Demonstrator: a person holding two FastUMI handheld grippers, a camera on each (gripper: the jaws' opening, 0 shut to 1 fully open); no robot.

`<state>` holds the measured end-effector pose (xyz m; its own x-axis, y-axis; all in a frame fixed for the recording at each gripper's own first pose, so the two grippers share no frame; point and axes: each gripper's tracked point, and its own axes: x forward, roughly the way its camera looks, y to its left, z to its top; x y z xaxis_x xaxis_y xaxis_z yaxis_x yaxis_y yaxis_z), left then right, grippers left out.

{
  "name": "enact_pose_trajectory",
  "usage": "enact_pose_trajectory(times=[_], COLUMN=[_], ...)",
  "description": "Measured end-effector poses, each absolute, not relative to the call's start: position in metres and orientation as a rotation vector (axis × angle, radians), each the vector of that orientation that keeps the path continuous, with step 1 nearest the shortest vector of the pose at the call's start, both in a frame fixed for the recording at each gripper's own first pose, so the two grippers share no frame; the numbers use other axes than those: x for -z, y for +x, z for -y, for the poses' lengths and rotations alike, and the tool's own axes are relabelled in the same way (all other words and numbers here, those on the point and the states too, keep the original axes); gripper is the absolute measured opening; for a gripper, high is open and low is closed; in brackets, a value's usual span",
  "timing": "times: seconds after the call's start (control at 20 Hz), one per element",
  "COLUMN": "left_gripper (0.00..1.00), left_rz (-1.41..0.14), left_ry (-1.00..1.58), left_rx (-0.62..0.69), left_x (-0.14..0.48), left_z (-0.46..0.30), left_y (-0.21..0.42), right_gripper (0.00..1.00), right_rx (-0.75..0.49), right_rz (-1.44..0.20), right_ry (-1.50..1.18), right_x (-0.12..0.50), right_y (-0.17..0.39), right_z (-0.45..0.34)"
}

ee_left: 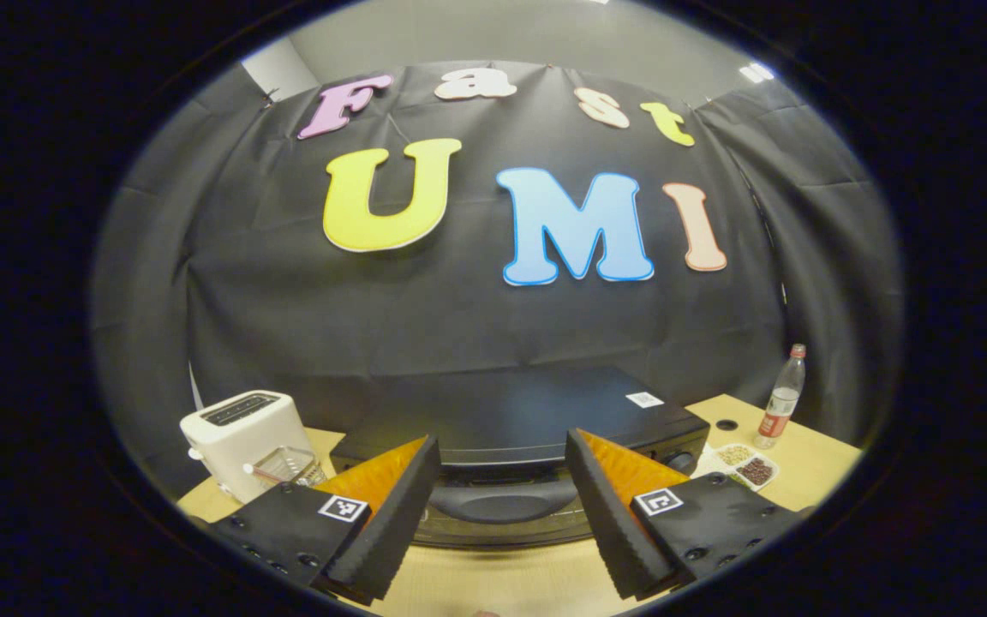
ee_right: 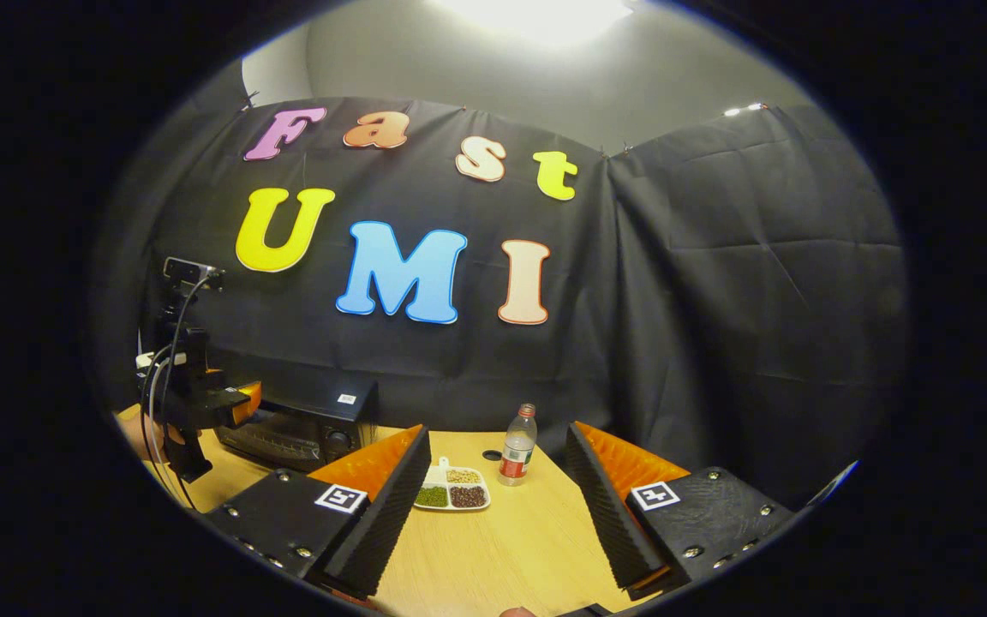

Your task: Open the electric oven with the left hand, put the food in, and close the electric oven.

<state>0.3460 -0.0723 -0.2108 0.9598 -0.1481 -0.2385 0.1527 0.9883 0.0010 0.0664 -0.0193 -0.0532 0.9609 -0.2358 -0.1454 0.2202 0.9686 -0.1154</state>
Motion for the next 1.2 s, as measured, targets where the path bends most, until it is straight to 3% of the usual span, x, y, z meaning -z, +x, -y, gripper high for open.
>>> enact_pose_trajectory(times=[0.15, 0.25, 0.45, 0.6, 0.75, 1.2], left_gripper=[0.94, 1.00, 0.98, 0.94, 1.00, 0.97], left_rz=[-0.297, -0.283, -0.289, -0.298, -0.317, -0.385], left_ry=[0.010, 0.019, 0.021, 0.028, 0.021, 0.050], left_rx=[0.137, 0.137, 0.135, 0.136, 0.137, 0.137], left_x=[0.237, 0.236, 0.241, 0.245, 0.253, 0.291], left_z=[0.068, 0.070, 0.070, 0.067, 0.065, 0.060], left_y=[0.349, 0.349, 0.337, 0.314, 0.291, 0.232], right_gripper=[0.96, 0.96, 0.96, 0.96, 0.96, 0.96], right_rx=[0.241, 0.241, 0.233, 0.221, 0.207, 0.136], right_rz=[-0.165, -0.165, -0.168, -0.165, -0.166, -0.202], right_ry=[-0.117, -0.120, -0.122, -0.115, -0.102, -0.076], right_x=[0.051, 0.050, 0.050, 0.050, 0.049, 0.061], right_y=[0.062, 0.059, 0.053, 0.049, 0.045, 0.030], right_z=[0.019, 0.018, 0.016, 0.017, 0.017, 0.012])
